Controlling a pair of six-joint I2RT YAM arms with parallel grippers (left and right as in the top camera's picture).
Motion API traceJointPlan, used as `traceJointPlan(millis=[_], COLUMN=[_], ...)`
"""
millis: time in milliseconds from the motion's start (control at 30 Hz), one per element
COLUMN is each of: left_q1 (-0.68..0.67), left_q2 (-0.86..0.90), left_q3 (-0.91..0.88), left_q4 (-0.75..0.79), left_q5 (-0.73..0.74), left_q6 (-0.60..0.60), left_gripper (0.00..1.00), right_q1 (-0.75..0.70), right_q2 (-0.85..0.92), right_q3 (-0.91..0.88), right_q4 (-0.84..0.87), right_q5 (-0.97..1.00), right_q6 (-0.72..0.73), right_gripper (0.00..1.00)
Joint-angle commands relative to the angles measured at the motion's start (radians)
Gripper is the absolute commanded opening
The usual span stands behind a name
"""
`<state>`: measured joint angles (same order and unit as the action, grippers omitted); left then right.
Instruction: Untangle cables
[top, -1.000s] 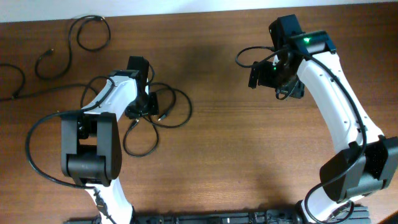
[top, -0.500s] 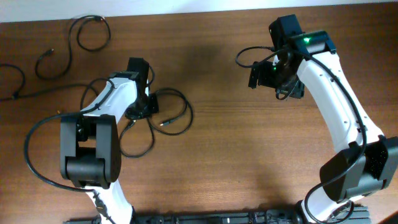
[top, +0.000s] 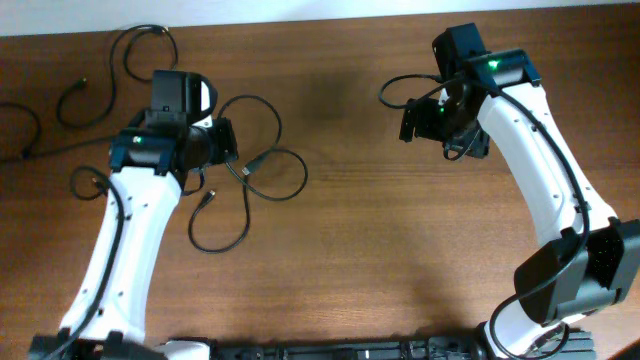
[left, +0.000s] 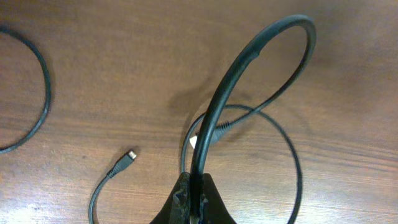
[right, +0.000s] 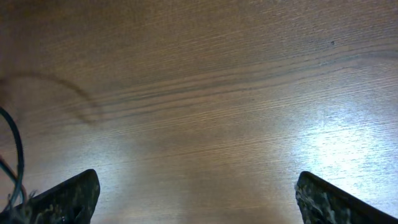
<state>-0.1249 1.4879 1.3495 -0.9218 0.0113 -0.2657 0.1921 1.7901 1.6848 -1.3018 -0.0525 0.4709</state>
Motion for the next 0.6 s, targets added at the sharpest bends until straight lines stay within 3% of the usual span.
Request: traceJointPlan(millis=[0, 200, 267, 433, 467, 567], left_q1=[0.0, 0.0, 0.0, 0.0, 0.0, 0.0], left_q2=[0.111, 0.329, 0.39, 0.486, 0.492, 0.496], left_q3=[0.009, 0.009, 0.009, 0.009, 0.009, 0.009], left_q4=[-0.052, -0.129, -0.138, -0.133, -0.127, -0.112], left_q5=[0.024, 0.2, 0.198, 0.033, 0.0, -0.002], left_q6=[0.0, 0.001, 0.002, 0.006, 0.007, 0.013], left_gripper=[0.0, 0.0, 0.11, 0.14, 0.17, 0.4], right_q1=[-0.003, -0.003, -0.003, -0.003, -0.003, -0.003], right_q2=[0.002, 0.002, 0.002, 0.002, 0.002, 0.002], right_q3=[0.002, 0.002, 0.002, 0.002, 0.002, 0.002], right_q4=[0.0, 0.0, 0.0, 0.0, 0.0, 0.0], right_q5=[0.009, 0.009, 0.009, 0.009, 0.009, 0.009], right_q6=[0.004, 0.004, 0.004, 0.004, 0.004, 0.004], right_gripper=[0.98, 0.98, 0.98, 0.98, 0.98, 0.98])
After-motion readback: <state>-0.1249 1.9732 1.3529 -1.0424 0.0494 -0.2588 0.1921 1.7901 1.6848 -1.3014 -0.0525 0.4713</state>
